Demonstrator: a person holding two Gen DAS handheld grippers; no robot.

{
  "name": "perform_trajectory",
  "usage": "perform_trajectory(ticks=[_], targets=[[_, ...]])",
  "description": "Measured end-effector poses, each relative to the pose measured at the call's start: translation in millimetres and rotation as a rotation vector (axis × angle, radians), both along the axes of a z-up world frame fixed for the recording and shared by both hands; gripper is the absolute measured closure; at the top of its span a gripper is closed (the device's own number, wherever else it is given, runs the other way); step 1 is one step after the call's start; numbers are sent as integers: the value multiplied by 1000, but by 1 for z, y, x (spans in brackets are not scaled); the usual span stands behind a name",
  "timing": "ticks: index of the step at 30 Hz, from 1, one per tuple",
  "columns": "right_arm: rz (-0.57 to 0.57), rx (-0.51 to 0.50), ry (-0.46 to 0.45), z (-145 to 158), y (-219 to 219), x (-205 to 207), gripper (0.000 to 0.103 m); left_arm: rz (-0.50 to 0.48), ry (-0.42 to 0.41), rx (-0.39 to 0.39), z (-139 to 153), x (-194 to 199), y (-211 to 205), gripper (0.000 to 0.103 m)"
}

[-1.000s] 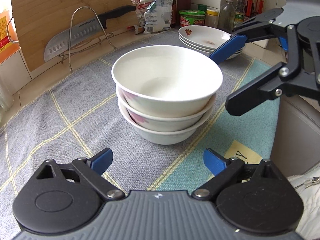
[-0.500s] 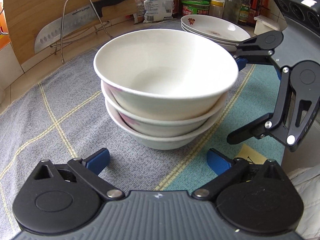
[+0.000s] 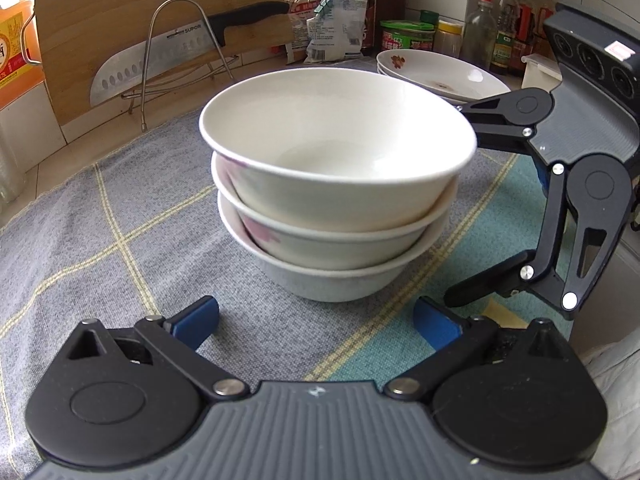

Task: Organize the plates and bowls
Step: 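Grip the three-bowl stack from opposite sides with the left and right tools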

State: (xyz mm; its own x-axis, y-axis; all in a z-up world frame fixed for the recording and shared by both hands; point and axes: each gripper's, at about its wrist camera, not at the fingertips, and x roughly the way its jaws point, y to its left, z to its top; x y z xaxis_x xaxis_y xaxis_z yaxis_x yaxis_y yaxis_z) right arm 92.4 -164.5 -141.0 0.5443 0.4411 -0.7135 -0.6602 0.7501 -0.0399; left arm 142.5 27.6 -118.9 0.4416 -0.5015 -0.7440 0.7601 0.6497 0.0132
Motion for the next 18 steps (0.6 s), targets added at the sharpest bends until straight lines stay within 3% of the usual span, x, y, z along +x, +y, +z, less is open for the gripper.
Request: perform_trajectory(ticks=[18], targets=[[-18, -44, 32, 6, 15, 15, 0, -203, -9, -16, 0, 21, 7, 2]])
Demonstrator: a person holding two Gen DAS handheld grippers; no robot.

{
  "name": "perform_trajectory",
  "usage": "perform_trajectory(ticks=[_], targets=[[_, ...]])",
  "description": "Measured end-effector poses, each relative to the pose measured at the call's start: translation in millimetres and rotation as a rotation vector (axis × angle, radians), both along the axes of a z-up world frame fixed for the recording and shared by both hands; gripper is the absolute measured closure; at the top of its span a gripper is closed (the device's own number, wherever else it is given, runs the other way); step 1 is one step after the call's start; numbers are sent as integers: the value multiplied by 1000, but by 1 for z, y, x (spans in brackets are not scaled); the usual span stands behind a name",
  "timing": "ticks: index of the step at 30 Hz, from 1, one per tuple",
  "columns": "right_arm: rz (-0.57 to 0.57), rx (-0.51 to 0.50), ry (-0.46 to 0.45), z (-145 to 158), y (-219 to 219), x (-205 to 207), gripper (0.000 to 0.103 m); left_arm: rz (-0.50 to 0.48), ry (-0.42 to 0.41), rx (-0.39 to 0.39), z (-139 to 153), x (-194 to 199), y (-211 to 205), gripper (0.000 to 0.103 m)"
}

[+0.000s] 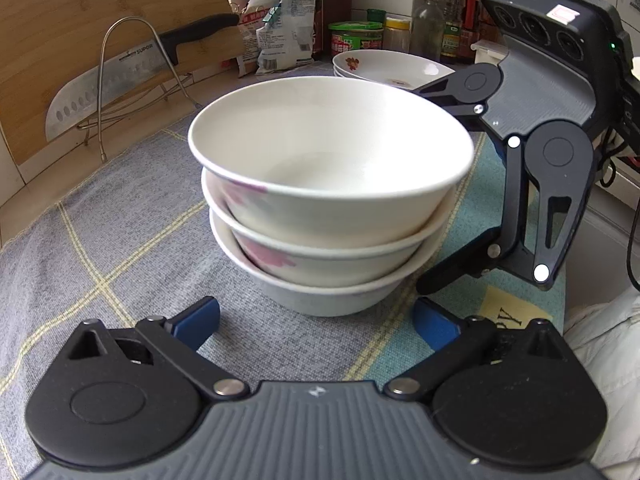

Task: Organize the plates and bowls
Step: 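Grip the three-bowl stack from opposite sides with the left and right tools, then lift and carry the bowl stack with both tools toward the white plate stack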

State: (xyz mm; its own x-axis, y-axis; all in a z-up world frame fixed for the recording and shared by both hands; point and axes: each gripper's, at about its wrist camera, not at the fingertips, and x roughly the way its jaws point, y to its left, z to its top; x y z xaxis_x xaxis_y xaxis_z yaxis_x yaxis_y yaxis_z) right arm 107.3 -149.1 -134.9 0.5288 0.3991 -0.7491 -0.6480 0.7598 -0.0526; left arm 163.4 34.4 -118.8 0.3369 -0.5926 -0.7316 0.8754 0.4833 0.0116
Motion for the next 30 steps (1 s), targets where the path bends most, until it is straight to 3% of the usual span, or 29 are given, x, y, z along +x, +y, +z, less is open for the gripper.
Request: perform_trajectory(ticks=[9, 14, 19, 21, 30], targets=[[91, -19, -17, 13, 7, 6, 2, -73, 1, -13, 5, 8, 4, 15], [150, -20, -8, 21, 8, 11, 8, -138, -12, 2, 10, 6, 3, 16], [188, -17, -6, 29, 7, 12, 10, -155, -12, 1, 17, 10, 5, 17], [205, -30, -10, 30, 8, 13, 10, -161, -2, 4, 17, 13, 5, 23], [240, -27, 18, 31, 12, 17, 15, -179, 38, -3, 16, 21, 7, 25]])
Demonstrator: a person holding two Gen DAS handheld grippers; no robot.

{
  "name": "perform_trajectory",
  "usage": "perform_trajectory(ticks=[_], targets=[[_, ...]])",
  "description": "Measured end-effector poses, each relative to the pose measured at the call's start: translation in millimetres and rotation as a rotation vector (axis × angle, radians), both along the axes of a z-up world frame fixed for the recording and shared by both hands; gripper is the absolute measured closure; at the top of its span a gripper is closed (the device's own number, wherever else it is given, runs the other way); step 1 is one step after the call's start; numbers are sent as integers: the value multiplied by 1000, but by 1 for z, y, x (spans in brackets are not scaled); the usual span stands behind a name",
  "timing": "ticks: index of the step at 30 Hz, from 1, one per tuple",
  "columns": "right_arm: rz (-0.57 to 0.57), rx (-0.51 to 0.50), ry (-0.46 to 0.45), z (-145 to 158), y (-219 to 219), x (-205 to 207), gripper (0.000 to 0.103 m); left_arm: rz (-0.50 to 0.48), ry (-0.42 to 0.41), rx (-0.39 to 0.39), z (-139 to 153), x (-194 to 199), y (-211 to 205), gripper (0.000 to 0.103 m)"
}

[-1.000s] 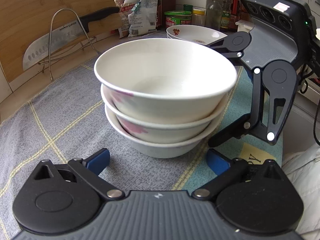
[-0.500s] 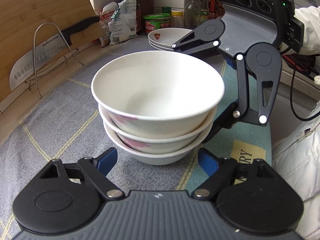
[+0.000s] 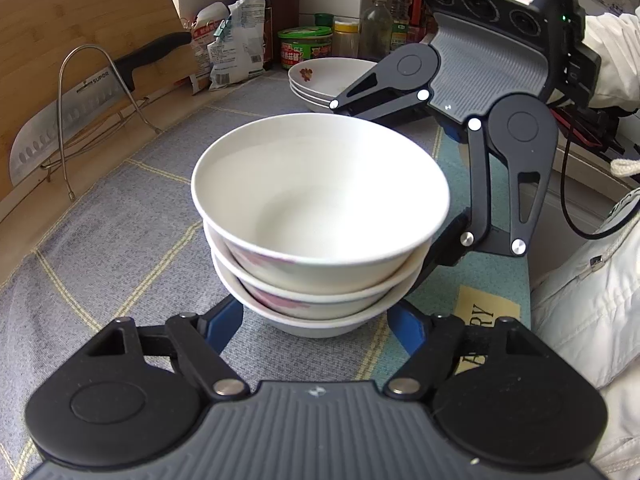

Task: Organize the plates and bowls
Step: 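Lift and carry the bowl stack with both tools toward the white plate stack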

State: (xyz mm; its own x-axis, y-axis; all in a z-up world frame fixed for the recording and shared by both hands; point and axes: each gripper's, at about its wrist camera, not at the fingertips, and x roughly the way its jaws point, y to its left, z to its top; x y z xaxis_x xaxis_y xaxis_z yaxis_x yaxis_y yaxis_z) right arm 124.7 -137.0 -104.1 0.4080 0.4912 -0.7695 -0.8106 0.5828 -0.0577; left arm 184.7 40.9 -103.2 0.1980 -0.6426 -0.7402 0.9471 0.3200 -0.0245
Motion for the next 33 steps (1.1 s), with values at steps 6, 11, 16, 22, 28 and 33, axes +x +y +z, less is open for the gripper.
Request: perform_trajectory(ticks=[6, 11, 16, 22, 28, 33], targets=[[9, 0, 13, 0, 1, 1, 18, -24, 6, 7, 0, 4, -2, 25], [7, -4, 18, 1, 2, 1, 18, -35, 10, 7, -1, 5, -1, 24], [5, -9, 20, 2, 3, -1, 19, -36, 9, 18, 0, 5, -3, 25], [-4, -1, 35, 3, 0, 0, 19, -34, 16, 23, 3, 4, -6, 25], [-3, -7, 34, 11, -7, -5, 19, -30, 5, 19, 12, -1, -14, 25], [0, -7, 29, 22, -21, -8, 19, -29, -6, 20, 21, -2, -31, 25]])
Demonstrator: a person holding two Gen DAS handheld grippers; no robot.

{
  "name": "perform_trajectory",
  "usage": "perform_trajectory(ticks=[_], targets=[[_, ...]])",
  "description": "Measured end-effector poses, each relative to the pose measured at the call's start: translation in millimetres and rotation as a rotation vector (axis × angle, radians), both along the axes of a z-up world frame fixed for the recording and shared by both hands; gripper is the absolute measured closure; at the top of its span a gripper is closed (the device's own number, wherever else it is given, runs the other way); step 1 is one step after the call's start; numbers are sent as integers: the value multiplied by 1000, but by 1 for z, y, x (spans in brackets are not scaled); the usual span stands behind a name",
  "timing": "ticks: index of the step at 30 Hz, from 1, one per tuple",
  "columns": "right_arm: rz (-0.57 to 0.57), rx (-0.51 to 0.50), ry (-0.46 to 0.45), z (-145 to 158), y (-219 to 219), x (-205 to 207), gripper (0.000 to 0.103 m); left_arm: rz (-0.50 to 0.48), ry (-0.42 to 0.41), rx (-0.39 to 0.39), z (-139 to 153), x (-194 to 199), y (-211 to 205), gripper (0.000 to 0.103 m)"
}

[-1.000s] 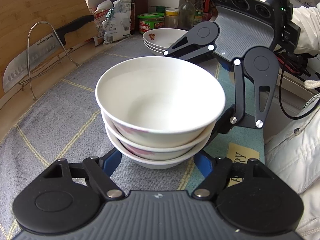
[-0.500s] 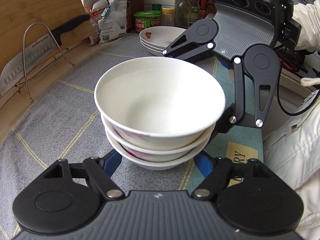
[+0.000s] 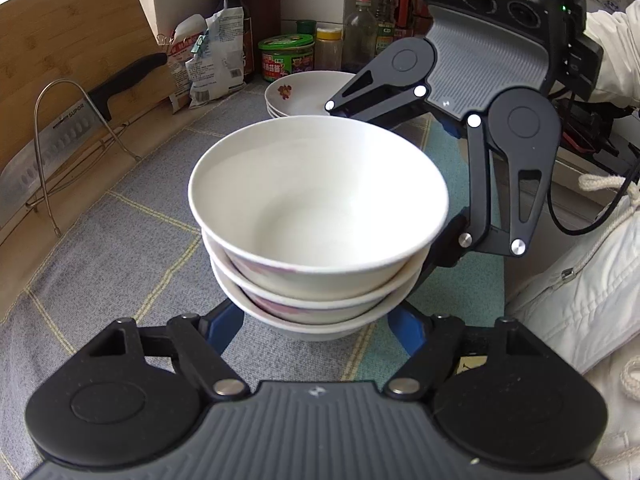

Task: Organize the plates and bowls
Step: 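Lift and carry the bowl stack with both tools toward the white plate stack, then lower the bowl stack onto the white plates and open both tools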

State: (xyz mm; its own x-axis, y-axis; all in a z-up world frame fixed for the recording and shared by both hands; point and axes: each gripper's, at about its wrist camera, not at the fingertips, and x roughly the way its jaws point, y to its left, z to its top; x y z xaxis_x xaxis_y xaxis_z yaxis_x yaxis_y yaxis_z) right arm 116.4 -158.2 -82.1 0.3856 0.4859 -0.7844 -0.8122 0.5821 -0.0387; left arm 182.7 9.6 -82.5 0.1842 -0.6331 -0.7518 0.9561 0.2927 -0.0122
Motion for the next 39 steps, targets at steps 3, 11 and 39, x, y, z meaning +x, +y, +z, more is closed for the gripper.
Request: perform_trajectory(ticks=[3, 11, 39], targets=[[-1, -1, -8, 7, -12, -3, 19, 1, -2, -3, 5, -1, -15, 25], [-4, -14, -28, 20, -53, -4, 19, -5, -15, -8, 16, -5, -64, 25], [-85, -51, -95, 27, -223, 35, 19, -73, -86, -19, 7, 22, -231, 25]])
